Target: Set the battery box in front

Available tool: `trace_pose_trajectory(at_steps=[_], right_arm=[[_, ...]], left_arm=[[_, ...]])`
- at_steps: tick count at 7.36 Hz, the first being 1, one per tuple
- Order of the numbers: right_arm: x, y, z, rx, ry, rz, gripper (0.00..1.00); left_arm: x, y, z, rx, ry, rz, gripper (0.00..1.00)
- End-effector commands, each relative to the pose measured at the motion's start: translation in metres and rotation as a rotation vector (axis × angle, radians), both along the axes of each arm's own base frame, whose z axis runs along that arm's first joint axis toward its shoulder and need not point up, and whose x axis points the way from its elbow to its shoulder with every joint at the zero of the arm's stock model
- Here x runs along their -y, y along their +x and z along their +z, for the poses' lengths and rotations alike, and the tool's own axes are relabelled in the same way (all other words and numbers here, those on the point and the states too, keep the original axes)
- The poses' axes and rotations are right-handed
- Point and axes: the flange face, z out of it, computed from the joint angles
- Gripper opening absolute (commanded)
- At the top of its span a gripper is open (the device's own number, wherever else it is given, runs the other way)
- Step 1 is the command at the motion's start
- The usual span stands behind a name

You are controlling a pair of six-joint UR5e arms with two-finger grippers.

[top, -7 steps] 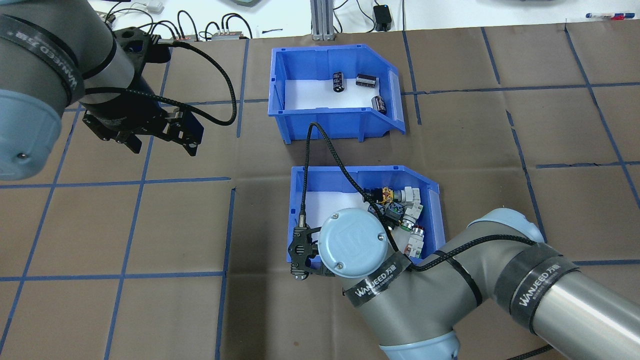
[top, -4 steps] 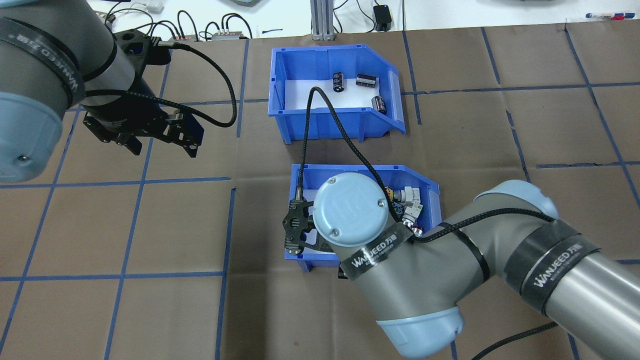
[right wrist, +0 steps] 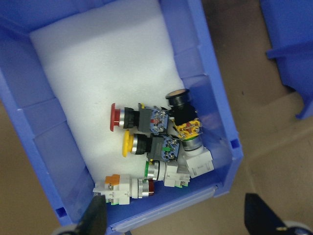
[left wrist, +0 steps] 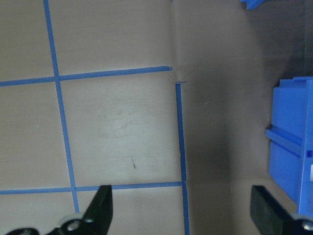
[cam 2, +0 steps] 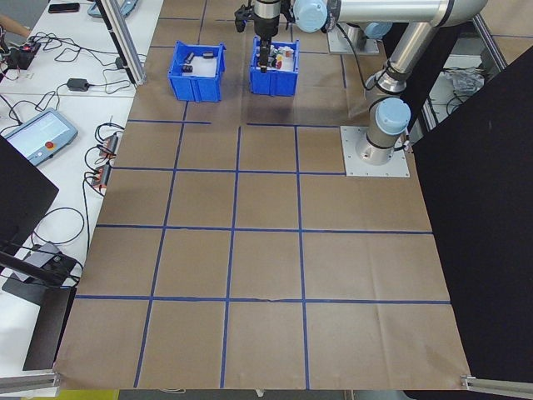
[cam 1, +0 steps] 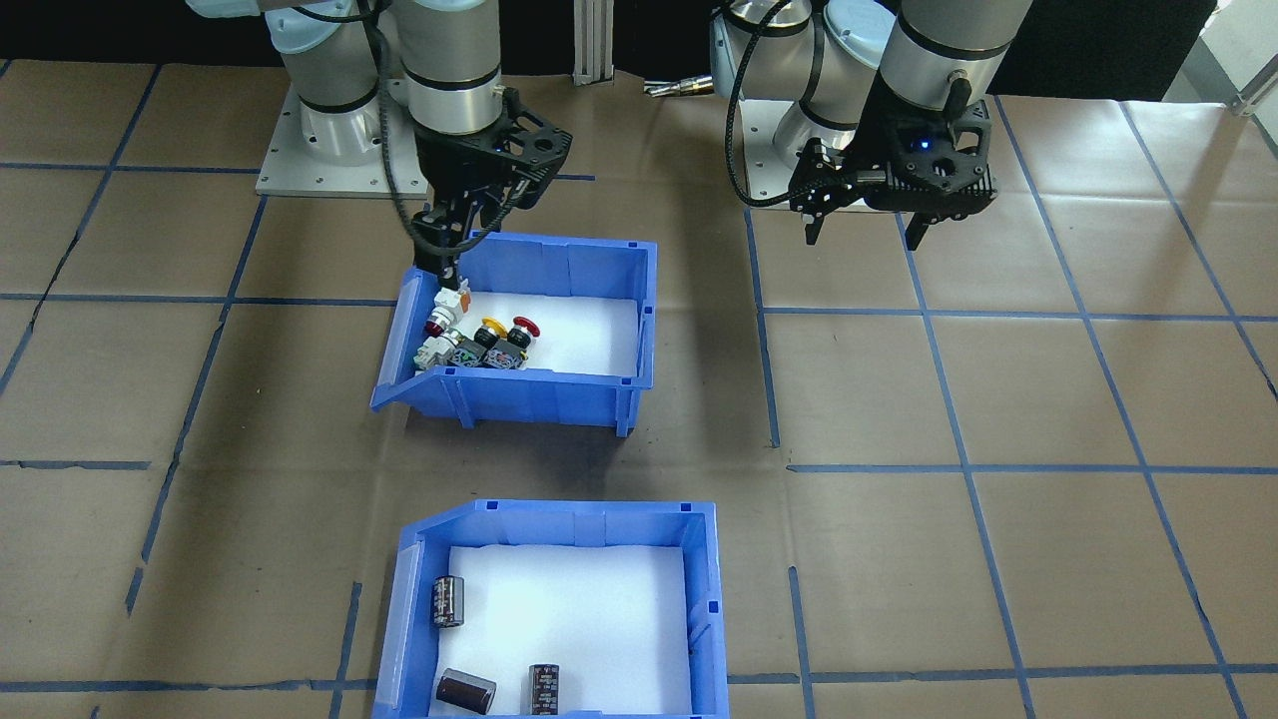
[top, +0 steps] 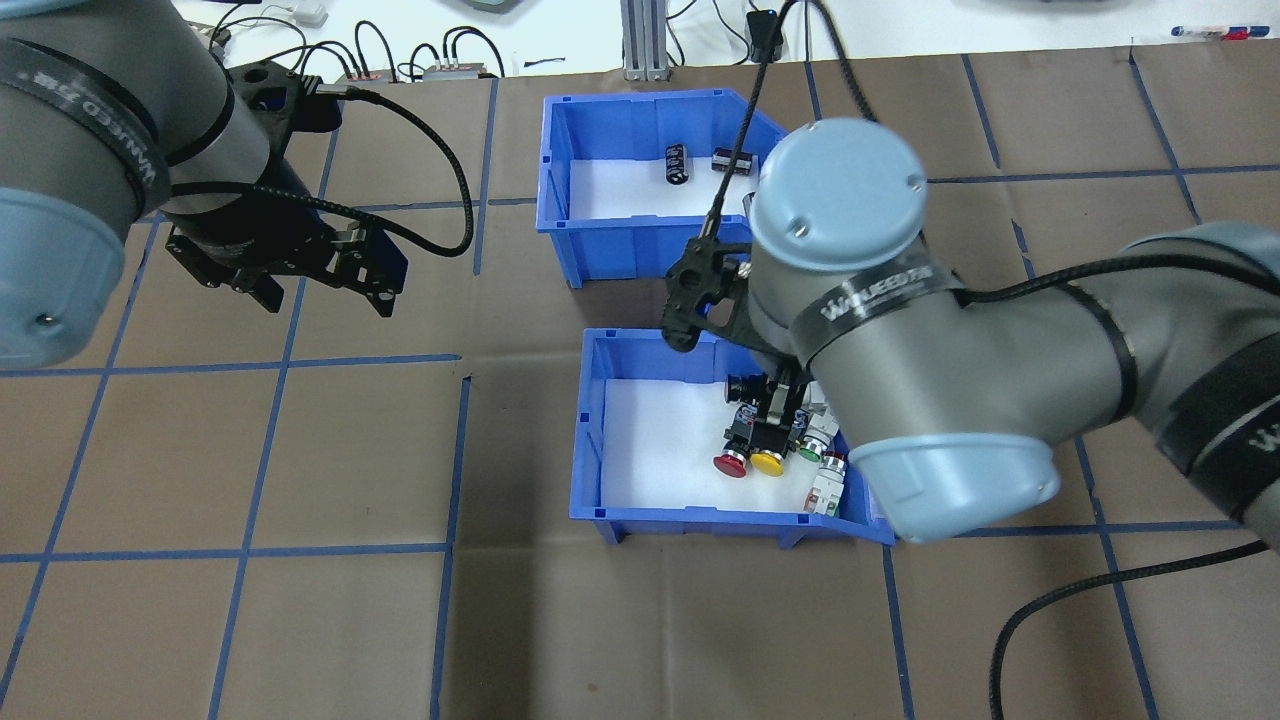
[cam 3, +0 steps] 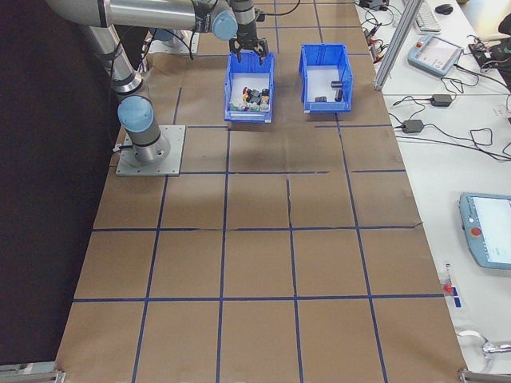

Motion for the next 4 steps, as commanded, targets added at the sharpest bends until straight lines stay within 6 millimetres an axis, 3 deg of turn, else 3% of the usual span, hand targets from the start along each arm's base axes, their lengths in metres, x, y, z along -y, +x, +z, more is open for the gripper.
trace_pose_trajectory(at_steps=[1, 2, 3, 4], right_arm=[[0.041, -0.071, 0.036, 0.085, 0.025, -0.335, 1.00], [0.058, -0.099, 0.059, 0.110, -0.023, -0.512, 1.00], [0.070, -0.113, 0.082, 0.133, -0.059, -0.644, 1.00], [0.080, -0.114, 0.085, 0.133, -0.044, -0.799, 1.00]], left_arm=[[-0.002, 0.000, -0.003, 0.001, 0.006, -0.001, 1.00], [-0.002, 0.000, -0.001, 0.001, 0.003, -0.005, 1.00], [-0.001, 0.000, -0.001, 0.001, 0.001, -0.003, 1.00], [0.000, 0.000, 0.000, 0.001, 0.001, -0.002, 1.00]])
